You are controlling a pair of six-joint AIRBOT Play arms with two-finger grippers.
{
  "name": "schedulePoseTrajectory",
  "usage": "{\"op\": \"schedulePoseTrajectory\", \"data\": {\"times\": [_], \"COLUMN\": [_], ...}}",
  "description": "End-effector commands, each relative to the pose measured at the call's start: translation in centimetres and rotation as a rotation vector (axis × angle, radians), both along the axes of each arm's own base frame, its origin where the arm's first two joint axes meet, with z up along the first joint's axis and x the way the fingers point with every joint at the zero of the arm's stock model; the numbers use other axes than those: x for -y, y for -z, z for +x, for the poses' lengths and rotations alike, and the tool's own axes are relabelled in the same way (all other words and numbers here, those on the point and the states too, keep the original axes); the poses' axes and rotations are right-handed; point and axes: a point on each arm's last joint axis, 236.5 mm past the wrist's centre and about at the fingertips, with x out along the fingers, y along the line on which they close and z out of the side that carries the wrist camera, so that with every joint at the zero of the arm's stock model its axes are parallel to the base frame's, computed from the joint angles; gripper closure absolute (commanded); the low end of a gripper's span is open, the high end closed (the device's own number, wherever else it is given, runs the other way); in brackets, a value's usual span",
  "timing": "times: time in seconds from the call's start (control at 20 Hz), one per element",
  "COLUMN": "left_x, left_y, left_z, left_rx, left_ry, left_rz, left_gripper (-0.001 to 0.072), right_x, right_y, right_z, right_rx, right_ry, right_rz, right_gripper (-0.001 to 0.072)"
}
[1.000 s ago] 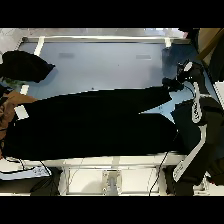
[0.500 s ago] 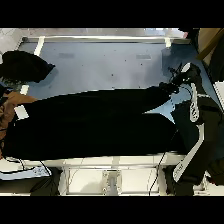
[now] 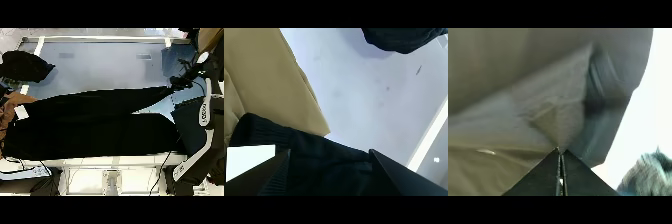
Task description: Fold the clothes and pants, and hang the long-sleeved shirts on hangers.
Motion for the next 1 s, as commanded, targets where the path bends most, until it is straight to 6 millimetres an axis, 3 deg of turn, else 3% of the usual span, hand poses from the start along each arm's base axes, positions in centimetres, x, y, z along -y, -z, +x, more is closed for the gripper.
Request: {"op": "schedulePoseTrajectory", "data": {"times": [0.0, 0.25, 0.3, 0.35, 0.4, 0.45, 0.6, 0.7, 0.85, 0.95], "left_x": [0.4, 0.3, 0.2, 0.0, -0.1, -0.2, -0.8, -1.5, -3.2, -3.1], "left_y": [0.2, 0.5, 0.6, 0.6, 0.7, 0.5, -2.3, -5.3, -7.4, -5.6], "left_z": [-0.2, -1.1, -1.3, -1.7, -2.1, -2.6, -5.0, -8.1, -15.6, -20.9], "left_rx": [-0.013, -0.033, -0.037, -0.043, -0.051, -0.055, -0.039, -0.027, -0.131, -0.225], "left_ry": [0.012, 0.013, 0.009, 0.006, 0.005, 0.002, -0.02, -0.044, -0.136, -0.211], "left_rz": [-0.012, -0.035, -0.04, -0.049, -0.059, -0.065, -0.053, -0.015, 0.06, -0.007], "left_gripper": [0.0142, 0.0142, 0.0142, 0.0142, 0.0142, 0.0142, 0.0142, 0.0143, 0.0143, 0.0145], "right_x": [1.4, 2.3, 2.4, 2.3, 2.2, 2.3, 3.3, 4.3, 6.7, 8.2], "right_y": [-0.7, 4.1, 4.9, 5.5, 5.6, 5.1, 1.4, -2.5, -9.4, -13.7], "right_z": [-4.5, -11.2, -12.0, -12.9, -13.8, -14.5, -14.1, -14.0, -14.9, -15.1], "right_rx": [-0.131, -0.316, -0.308, -0.3, -0.304, -0.311, -0.201, -0.077, 0.16, 0.332], "right_ry": [-0.008, 0.014, 0.045, 0.069, 0.079, 0.081, 0.102, 0.124, 0.19, 0.273], "right_rz": [-0.028, -0.077, -0.075, -0.068, -0.062, -0.066, -0.105, -0.143, -0.229, -0.277], "right_gripper": [0.0701, 0.07, 0.0644, 0.0406, 0.0294, 0.0294, 0.0295, 0.0295, 0.0297, 0.0297]}}
